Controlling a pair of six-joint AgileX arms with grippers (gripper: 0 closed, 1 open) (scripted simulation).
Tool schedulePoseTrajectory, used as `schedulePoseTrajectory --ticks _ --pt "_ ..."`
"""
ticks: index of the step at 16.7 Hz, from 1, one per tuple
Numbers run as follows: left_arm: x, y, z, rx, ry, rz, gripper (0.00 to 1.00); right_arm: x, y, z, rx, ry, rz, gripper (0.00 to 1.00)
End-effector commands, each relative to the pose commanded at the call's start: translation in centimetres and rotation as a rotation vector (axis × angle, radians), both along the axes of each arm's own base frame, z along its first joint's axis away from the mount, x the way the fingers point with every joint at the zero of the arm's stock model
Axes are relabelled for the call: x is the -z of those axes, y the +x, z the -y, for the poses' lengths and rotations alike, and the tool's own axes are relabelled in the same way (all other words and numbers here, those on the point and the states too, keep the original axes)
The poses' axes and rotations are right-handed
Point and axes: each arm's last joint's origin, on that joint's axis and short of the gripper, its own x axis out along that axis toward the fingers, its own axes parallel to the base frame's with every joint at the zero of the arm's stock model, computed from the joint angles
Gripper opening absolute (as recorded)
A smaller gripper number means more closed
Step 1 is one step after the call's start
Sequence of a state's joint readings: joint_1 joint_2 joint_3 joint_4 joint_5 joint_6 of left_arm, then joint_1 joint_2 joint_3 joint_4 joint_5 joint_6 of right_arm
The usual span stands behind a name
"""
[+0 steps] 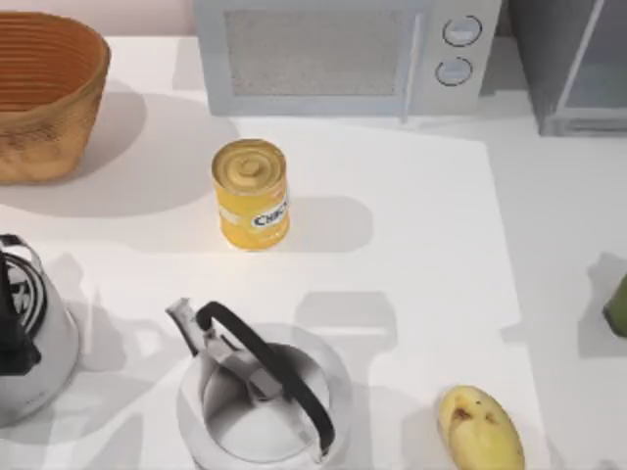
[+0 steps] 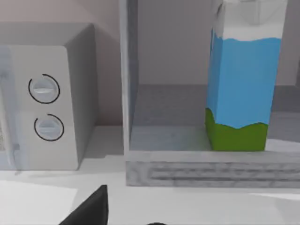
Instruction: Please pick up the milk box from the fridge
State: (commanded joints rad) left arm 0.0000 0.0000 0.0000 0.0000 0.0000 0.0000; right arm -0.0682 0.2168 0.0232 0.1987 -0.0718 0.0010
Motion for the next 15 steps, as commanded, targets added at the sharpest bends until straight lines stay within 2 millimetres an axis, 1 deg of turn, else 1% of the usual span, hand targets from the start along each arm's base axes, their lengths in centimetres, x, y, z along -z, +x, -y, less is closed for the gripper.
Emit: schedulePoseTrajectory --ticks 4,8,12,15 --pt "0.0 0.0 0.0 0.000 0.000 0.000 1.00 -0.6 2.3 1.2 0.002 -0.003 -0.003 1.00" --pt "0.0 0.0 0.0 0.000 0.000 0.000 1.00 -0.3 5.0 3.2 0.006 -0.005 -0.001 1.00" --pt "0.0 0.0 0.0 0.000 0.000 0.000 1.00 1.1 7.1 5.6 0.012 -0.005 0.005 1.00" --pt "0.0 0.0 0.0 0.000 0.000 0.000 1.00 2.6 8.1 7.4 0.015 -0.005 0.008 1.00"
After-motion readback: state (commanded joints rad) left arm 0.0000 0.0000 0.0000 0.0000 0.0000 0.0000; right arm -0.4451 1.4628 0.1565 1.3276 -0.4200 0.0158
